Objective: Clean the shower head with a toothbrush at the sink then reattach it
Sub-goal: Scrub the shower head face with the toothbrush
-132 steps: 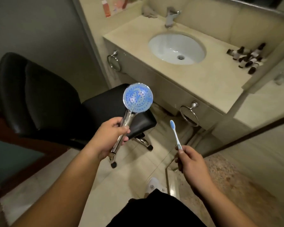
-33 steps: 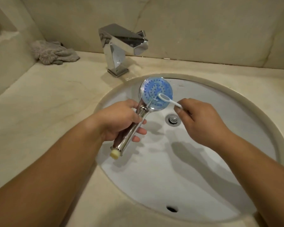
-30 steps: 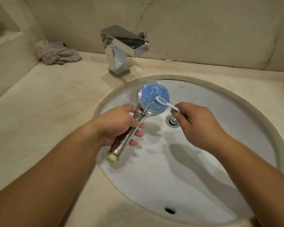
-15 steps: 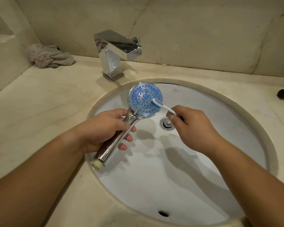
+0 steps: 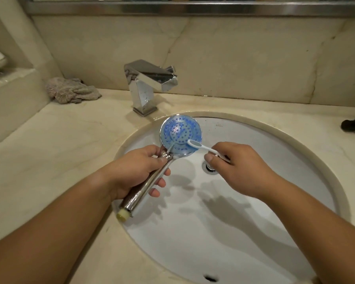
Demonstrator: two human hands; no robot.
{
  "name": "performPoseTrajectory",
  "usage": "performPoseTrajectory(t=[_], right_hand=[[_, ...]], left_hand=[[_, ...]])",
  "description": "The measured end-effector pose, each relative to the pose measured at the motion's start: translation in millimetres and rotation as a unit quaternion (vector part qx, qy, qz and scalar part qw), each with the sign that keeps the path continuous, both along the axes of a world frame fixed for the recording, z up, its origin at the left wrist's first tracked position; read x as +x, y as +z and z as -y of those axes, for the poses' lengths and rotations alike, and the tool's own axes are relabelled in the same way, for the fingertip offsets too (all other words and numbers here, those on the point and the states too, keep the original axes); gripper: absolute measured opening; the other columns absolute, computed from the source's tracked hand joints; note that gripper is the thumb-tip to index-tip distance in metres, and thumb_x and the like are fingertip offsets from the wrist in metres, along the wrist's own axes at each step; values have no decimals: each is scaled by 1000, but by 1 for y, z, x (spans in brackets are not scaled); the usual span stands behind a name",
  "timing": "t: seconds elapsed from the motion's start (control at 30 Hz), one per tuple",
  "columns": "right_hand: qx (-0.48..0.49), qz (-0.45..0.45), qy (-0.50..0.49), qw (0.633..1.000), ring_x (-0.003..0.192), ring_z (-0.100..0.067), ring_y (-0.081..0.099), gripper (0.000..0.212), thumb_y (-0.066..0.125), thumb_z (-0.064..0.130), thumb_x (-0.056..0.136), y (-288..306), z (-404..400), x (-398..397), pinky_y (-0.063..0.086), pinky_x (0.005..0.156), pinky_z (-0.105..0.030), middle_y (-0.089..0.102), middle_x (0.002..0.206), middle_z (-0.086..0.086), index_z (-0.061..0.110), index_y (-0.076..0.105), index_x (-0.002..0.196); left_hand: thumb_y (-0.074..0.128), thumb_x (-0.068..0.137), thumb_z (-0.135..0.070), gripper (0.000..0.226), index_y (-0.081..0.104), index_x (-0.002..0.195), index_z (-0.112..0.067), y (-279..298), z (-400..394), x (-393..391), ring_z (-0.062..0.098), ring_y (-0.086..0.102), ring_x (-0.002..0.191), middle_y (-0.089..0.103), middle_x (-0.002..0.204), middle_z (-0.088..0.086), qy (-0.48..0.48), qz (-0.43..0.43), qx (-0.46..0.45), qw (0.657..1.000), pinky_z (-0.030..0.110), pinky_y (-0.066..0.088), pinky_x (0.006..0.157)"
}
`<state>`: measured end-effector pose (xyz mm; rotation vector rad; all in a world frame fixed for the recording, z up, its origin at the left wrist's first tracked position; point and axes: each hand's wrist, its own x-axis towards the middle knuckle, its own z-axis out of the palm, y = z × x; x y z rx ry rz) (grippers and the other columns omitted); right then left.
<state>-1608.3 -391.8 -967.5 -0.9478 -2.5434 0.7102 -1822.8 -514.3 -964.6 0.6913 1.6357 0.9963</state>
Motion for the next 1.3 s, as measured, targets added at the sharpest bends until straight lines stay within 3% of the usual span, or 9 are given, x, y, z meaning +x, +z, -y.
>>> performPoseTrajectory(t=[0.27,0.4,0.53,0.63,0.73,0.97,1.1,1.23,1.3], right_hand=[[-75,-29,-58,995,60,-1,47,27,47,37,99,4,0,3,31,53,-25,53,60,33,23,53,77],[-70,-30,-51,996,61,-2,48,35,43,45,98,4,0,4,32,53,-22,54,63,30,24,51,72],[2,-38,-25,999,69,0,52,25,35,42,100,6,4,-1,34,55,-15,57,68,26,26,51,90],[96,-48,-20,994,58,-10,49,17,36,38,100,6,3,-8,32,53,-30,51,58,9,24,45,96],[132,-24,-3,991,62,-27,48,13,35,33,101,2,3,-17,36,56,-37,55,69,3,21,40,103],[197,-63,-4,978,67,-28,48,7,54,19,94,-11,-6,-16,41,58,-36,54,77,0,14,52,88],[216,-61,48,973,65,-30,50,12,50,21,91,-18,-2,-22,46,56,-38,56,76,-2,12,54,85],[208,-88,-25,974,66,-31,49,9,53,16,92,-14,-13,-25,43,56,-36,54,74,-1,12,54,84],[220,-67,16,973,65,-30,49,11,50,18,92,-16,-12,-24,44,55,-36,55,75,-1,12,54,84]], left_hand=[[54,106,-14,11,61,114,-12,-1,0,2,21,63,65,65,95,15,9,36,-16,999,35,54,53],[53,106,-14,11,60,115,-12,1,1,2,21,63,65,65,96,16,9,40,-14,999,35,54,52],[52,107,-15,11,59,115,-14,-1,1,1,20,64,67,65,99,15,-6,12,-6,1000,36,55,54],[51,107,-16,12,58,116,-16,-3,-3,0,21,63,69,67,102,14,-21,-23,-7,1000,36,53,55],[52,107,-18,15,59,119,-20,-2,-5,0,21,62,68,73,105,15,-35,-56,-4,998,34,52,55],[44,109,-19,20,62,115,-10,-3,-9,1,22,61,60,74,102,21,-19,-78,6,997,31,50,52],[47,109,-21,21,64,112,-9,-4,-12,-2,22,65,59,76,99,19,-25,-97,1,995,32,52,52],[48,109,-22,22,66,110,-10,-5,-15,-2,21,63,58,73,90,15,-26,-105,-1,994,32,52,51],[48,109,-22,22,66,110,-10,-6,-18,-2,20,61,57,71,87,13,-28,-116,-2,993,32,52,51]])
